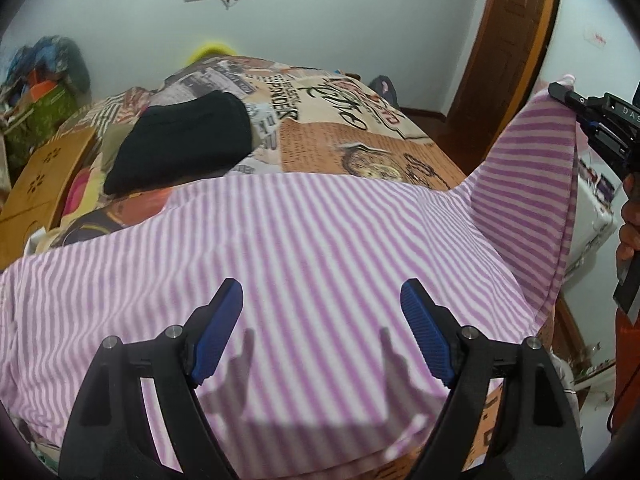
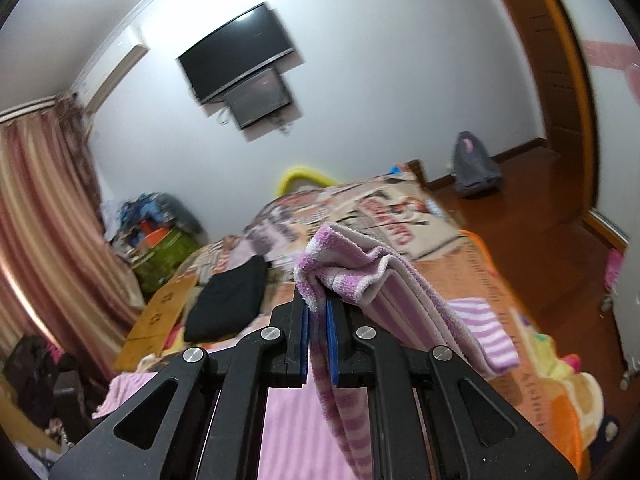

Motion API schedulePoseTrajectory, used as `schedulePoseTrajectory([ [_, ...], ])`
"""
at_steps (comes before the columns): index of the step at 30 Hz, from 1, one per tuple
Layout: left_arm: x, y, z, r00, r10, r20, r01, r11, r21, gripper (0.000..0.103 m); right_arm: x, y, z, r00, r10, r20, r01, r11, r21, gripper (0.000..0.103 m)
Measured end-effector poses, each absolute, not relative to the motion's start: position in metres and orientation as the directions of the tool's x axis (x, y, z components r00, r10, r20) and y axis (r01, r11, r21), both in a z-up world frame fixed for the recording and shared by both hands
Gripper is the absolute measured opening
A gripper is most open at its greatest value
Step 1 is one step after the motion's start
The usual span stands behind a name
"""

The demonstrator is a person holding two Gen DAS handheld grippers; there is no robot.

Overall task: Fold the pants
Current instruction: 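Grasp the striped pants edge with the right gripper and lift it, then fold the held edge over the pants with the right gripper and release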

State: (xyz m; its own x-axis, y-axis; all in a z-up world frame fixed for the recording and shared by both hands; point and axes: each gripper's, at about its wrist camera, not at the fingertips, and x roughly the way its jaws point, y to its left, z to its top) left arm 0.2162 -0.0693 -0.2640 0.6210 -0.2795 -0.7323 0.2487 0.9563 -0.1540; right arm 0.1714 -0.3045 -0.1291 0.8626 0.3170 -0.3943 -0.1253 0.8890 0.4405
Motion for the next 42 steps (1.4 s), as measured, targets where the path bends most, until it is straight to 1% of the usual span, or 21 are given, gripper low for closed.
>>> schedulePoseTrajectory([
  [2, 0.213, -0.057, -0.265, 0.626, -0.281, -0.727, 0.234, 0.957, -0.169, 0.082, 0.171, -0.290, -0.125, 0.853, 0.346, -0.392, -0.161, 0.887, 0.433, 0.007],
  [7, 0.205, -0.025, -0.269, 0.635, -0.263, -0.726, 0.185, 0.965, -0.188, 0.082, 0.172, -0.237, -0.117, 0.791, 0.482, -0.376, -0.305, 0.844, 0.441, 0.007],
  [10, 0.201, -0.008, -0.268, 0.645, -0.243, -0.725, 0.152, 0.970, -0.189, 0.082, 0.175, -0.205, -0.116, 0.746, 0.543, -0.384, -0.379, 0.822, 0.425, 0.007],
  [14, 0.194, 0.017, -0.268, 0.660, -0.200, -0.724, 0.099, 0.979, -0.180, 0.082, 0.175, -0.158, -0.133, 0.643, 0.628, -0.438, -0.481, 0.776, 0.407, 0.007],
  [17, 0.189, 0.035, -0.270, 0.665, -0.167, -0.728, 0.050, 0.983, -0.179, 0.082, 0.175, -0.124, -0.162, 0.545, 0.660, -0.517, -0.534, 0.749, 0.393, 0.007],
  [21, 0.184, 0.056, -0.278, 0.652, -0.141, -0.745, -0.006, 0.982, -0.191, 0.082, 0.170, -0.093, -0.210, 0.417, 0.650, -0.636, -0.570, 0.731, 0.374, 0.007],
  [23, 0.182, 0.061, -0.282, 0.644, -0.131, -0.754, -0.023, 0.982, -0.190, 0.082, 0.169, -0.088, -0.228, 0.373, 0.638, -0.674, -0.573, 0.730, 0.374, 0.007],
  [26, 0.183, 0.064, -0.287, 0.634, -0.127, -0.763, -0.032, 0.981, -0.189, 0.082, 0.169, -0.089, -0.246, 0.322, 0.614, -0.721, -0.569, 0.734, 0.370, 0.011],
  [30, 0.188, 0.057, -0.290, 0.625, -0.131, -0.769, -0.022, 0.983, -0.185, 0.082, 0.165, -0.091, -0.247, 0.297, 0.602, -0.741, -0.570, 0.735, 0.368, 0.012],
  [31, 0.190, 0.055, -0.290, 0.625, -0.133, -0.769, -0.016, 0.983, -0.183, 0.082, 0.165, -0.093, -0.244, 0.293, 0.601, -0.744, -0.573, 0.733, 0.367, 0.014],
  [35, 0.198, 0.040, -0.285, 0.629, -0.146, -0.764, 0.023, 0.985, -0.169, 0.082, 0.154, -0.104, -0.232, 0.327, 0.587, -0.741, -0.570, 0.748, 0.340, 0.029],
  [36, 0.201, 0.037, -0.283, 0.630, -0.147, -0.762, 0.031, 0.986, -0.165, 0.082, 0.154, -0.112, -0.227, 0.352, 0.576, -0.738, -0.564, 0.760, 0.324, 0.031],
  [40, 0.213, 0.025, -0.278, 0.637, -0.153, -0.756, 0.061, 0.987, -0.148, 0.082, 0.156, -0.140, -0.212, 0.418, 0.539, -0.731, -0.525, 0.800, 0.289, 0.032],
  [42, 0.218, 0.022, -0.277, 0.631, -0.162, -0.758, 0.066, 0.986, -0.156, 0.082, 0.162, -0.158, -0.207, 0.460, 0.492, -0.739, -0.501, 0.831, 0.242, 0.035],
])
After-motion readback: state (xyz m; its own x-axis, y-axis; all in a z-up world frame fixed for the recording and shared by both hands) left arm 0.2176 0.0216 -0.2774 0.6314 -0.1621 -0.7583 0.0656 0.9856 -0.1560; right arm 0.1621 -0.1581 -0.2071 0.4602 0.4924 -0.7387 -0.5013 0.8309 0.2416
